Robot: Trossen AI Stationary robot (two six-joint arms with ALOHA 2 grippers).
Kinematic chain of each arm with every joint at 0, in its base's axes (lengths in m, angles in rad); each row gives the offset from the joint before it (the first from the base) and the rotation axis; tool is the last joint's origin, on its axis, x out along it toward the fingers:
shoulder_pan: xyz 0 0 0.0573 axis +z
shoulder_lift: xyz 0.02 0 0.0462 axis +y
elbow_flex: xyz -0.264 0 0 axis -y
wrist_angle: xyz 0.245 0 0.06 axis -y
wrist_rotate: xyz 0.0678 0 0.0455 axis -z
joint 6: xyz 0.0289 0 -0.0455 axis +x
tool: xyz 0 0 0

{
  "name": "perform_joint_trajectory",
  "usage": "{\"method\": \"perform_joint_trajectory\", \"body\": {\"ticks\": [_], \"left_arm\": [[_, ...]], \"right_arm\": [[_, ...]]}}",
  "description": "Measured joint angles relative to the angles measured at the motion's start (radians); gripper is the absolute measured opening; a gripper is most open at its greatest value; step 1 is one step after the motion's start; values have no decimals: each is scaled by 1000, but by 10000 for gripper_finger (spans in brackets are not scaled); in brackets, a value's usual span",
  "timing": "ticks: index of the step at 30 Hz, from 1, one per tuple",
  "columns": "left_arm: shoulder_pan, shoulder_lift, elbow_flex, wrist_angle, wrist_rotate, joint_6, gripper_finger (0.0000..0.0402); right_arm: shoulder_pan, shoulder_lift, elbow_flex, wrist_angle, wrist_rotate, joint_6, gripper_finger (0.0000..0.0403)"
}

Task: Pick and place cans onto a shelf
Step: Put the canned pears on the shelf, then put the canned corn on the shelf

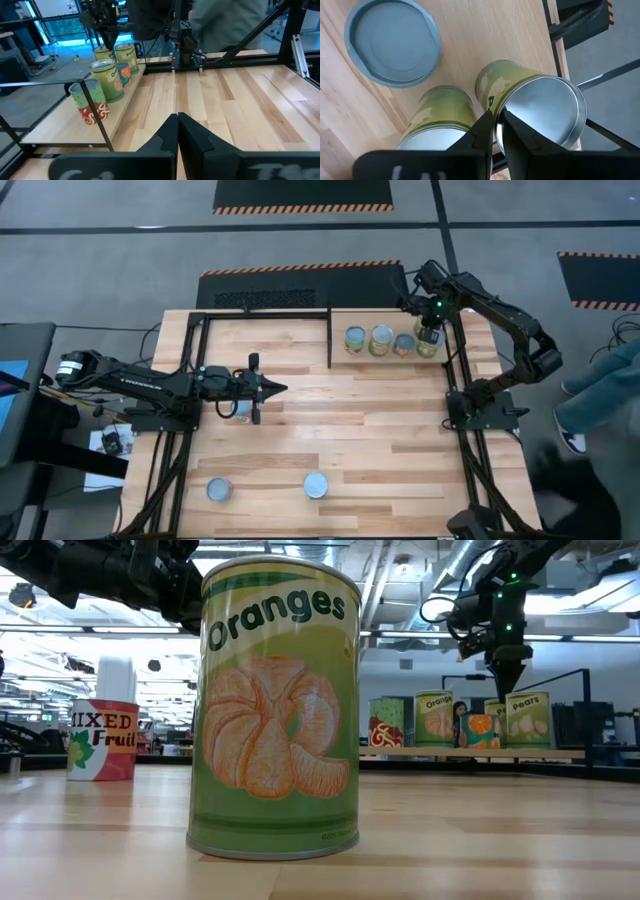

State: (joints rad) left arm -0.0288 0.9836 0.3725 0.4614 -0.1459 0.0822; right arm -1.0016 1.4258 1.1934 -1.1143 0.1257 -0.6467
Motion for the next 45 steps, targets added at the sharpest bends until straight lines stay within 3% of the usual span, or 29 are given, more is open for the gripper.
{"method": "perform_joint_trajectory", "body": {"ticks": [19,23,27,35,41,45], "left_arm": [[0,0,0,0,0,0,0],[0,0,0,0,0,0,0],[0,0,0,-9,0,3,0],[0,0,0,-32,14,6,0],[-4,0,2,-38,107,7,0],[-65,-6,73,-205,164,10,0]], "right_arm": [[51,-133,0,-4,4,44,64],[115,-178,0,-4,10,78,56],[220,-250,0,16,4,163,18],[480,-468,-213,430,-52,293,6],[731,-583,-459,867,-49,400,7],[888,-596,-605,1147,-43,422,5]]}}
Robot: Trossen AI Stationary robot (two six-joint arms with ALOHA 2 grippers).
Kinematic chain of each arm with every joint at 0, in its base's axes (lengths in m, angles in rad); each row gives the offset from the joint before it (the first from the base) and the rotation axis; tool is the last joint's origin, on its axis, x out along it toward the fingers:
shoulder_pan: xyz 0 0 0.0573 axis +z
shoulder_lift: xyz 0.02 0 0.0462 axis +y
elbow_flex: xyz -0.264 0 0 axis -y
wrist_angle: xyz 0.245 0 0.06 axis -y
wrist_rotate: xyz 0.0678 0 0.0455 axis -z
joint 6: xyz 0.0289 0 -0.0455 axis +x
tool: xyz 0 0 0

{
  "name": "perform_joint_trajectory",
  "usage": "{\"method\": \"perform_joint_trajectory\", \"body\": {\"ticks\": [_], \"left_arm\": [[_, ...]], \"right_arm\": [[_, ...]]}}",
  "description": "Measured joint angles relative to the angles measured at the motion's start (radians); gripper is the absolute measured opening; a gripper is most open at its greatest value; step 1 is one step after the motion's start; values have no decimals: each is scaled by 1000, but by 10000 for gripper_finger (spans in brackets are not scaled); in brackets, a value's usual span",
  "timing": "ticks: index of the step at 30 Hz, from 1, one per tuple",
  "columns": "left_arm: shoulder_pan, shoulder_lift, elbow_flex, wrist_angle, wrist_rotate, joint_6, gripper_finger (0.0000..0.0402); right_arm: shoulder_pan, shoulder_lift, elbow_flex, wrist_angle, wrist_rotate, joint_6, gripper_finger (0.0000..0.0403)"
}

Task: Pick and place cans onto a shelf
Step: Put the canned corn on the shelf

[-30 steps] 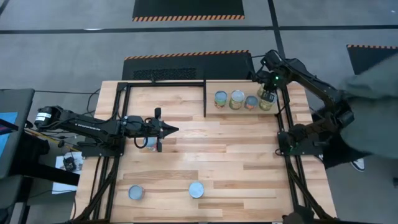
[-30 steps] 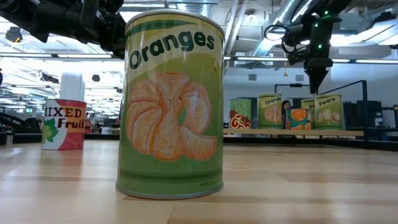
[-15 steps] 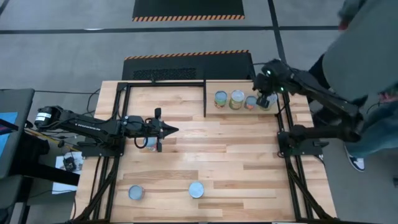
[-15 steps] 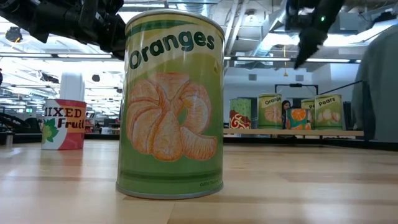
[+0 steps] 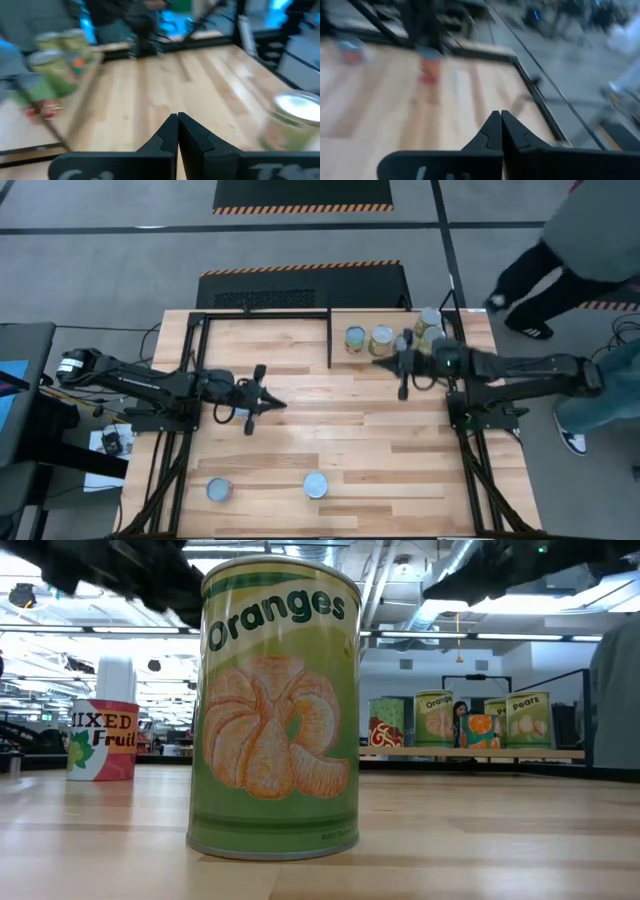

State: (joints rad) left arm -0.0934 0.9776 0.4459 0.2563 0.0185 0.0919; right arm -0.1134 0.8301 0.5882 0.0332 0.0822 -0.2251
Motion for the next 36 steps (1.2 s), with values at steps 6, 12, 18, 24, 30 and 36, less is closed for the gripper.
{"method": "perform_joint_trajectory", "body": {"ticks": [6,12,18,24,30,36], "left_arm": [[-185,1,195,-466,-87,-110,0],[-377,5,302,-856,-105,-448,0],[-560,6,307,-987,-78,-720,24],[-665,6,307,-1064,-90,-938,84],[-732,56,307,-1070,-110,-1039,119],[-759,210,307,-1070,-70,-1036,122]], "right_arm": [[198,44,-112,200,153,-3,8],[321,117,-125,223,239,36,7],[380,204,-125,300,292,42,11],[378,260,-124,335,295,37,12],[373,271,-124,350,295,36,12],[373,269,-124,350,295,35,13]]}}
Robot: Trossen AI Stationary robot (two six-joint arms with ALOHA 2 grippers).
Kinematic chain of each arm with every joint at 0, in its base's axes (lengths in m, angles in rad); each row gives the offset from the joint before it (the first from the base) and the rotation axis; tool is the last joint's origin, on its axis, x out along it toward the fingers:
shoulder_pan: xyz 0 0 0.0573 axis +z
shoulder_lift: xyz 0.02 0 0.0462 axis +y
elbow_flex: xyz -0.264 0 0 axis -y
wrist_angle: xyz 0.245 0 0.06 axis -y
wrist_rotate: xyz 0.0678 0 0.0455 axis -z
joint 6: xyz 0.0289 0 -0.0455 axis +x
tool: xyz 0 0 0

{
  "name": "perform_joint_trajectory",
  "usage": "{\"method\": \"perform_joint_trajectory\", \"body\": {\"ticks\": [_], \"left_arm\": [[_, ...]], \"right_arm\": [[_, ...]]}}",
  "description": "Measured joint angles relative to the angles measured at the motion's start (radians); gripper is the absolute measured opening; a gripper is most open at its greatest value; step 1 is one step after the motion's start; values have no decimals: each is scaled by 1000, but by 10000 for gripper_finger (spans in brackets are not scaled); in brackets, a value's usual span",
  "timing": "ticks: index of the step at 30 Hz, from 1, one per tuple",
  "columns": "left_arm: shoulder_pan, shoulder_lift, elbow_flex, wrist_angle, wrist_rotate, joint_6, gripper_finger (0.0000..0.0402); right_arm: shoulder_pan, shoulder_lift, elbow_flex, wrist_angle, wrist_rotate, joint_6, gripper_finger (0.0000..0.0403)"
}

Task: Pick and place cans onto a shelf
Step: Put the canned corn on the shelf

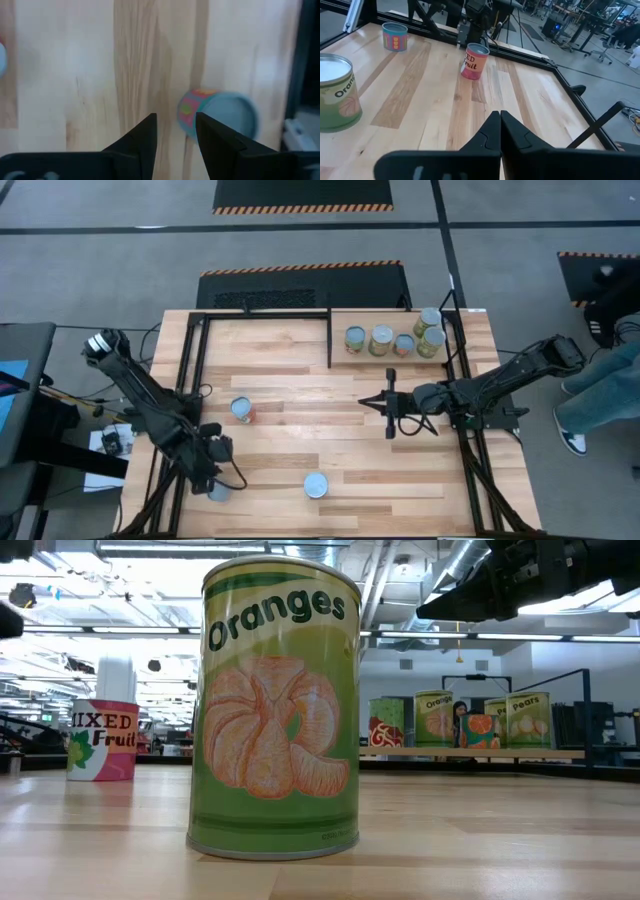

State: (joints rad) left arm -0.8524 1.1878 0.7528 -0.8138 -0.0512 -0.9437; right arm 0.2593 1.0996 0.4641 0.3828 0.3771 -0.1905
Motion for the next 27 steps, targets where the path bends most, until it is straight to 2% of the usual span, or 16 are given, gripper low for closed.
{"method": "perform_joint_trajectory", "body": {"ticks": [5,9,16,22,27], "left_arm": [[-2,107,0,19,74,8,122],[-2,143,-1,36,91,31,122],[-2,111,1,41,96,34,122],[-2,60,48,38,73,31,122],[-2,84,40,46,98,4,122]], "right_arm": [[0,0,0,0,0,0,13],[0,0,0,0,0,1,13],[0,0,0,0,-1,7,13],[0,0,0,0,-1,7,13],[0,0,0,-6,-2,7,13]]}}
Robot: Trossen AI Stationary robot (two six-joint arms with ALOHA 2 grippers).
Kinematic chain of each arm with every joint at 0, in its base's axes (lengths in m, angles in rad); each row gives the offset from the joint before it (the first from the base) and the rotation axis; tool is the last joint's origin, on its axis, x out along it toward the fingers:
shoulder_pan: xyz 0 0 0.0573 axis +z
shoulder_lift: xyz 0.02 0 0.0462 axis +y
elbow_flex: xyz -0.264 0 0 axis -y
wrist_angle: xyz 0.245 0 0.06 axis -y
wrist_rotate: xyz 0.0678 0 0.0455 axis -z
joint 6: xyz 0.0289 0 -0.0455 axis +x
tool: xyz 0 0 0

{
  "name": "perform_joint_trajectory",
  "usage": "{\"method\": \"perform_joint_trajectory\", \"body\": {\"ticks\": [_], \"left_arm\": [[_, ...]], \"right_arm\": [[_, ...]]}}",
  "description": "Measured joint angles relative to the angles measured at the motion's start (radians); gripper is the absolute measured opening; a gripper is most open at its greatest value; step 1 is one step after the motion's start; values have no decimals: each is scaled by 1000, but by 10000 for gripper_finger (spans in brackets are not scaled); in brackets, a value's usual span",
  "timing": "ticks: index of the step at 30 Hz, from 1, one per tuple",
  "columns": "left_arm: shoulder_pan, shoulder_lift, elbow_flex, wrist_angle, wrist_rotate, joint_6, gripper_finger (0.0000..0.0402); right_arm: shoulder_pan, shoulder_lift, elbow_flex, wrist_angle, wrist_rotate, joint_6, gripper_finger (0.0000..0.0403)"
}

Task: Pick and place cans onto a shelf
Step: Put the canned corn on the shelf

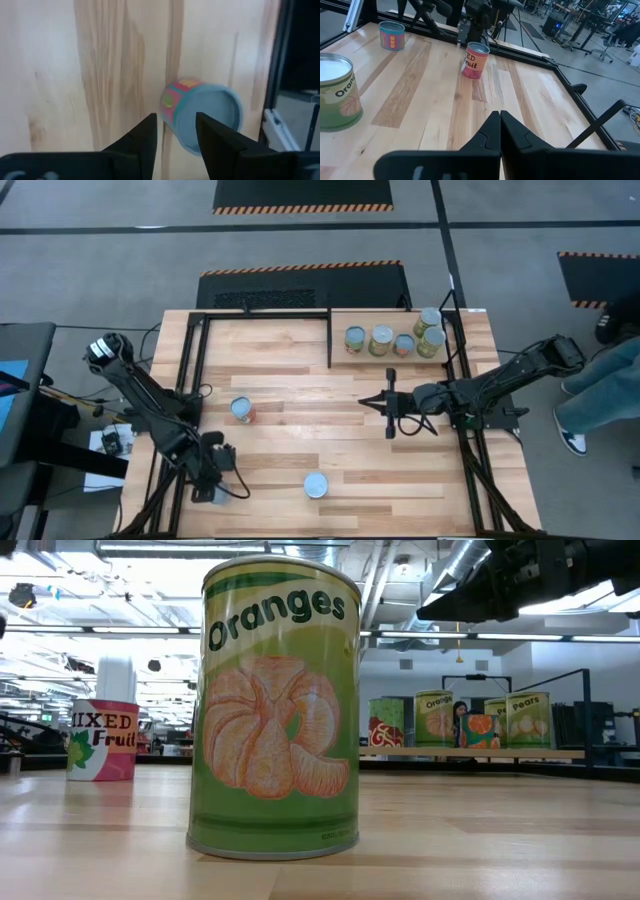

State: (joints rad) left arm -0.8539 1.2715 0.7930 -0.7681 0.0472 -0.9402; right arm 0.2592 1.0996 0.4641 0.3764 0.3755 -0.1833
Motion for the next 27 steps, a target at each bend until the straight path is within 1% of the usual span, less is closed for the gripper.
{"method": "perform_joint_trajectory", "body": {"ticks": [7,10,13,17,18,22,27], "left_arm": [[0,86,-10,46,26,54,121],[0,110,-9,49,47,60,112],[0,120,-6,52,62,62,83],[6,117,-6,57,85,82,19],[10,116,-7,61,101,89,11],[57,111,12,51,111,150,4],[193,94,117,-3,25,263,2]], "right_arm": [[0,0,0,-2,0,0,13],[0,0,0,-1,0,0,13],[0,0,0,-2,0,1,13],[0,0,0,-1,0,2,14],[0,0,0,-1,0,2,14],[0,0,0,-1,0,3,14],[0,0,0,-1,0,3,14]]}}
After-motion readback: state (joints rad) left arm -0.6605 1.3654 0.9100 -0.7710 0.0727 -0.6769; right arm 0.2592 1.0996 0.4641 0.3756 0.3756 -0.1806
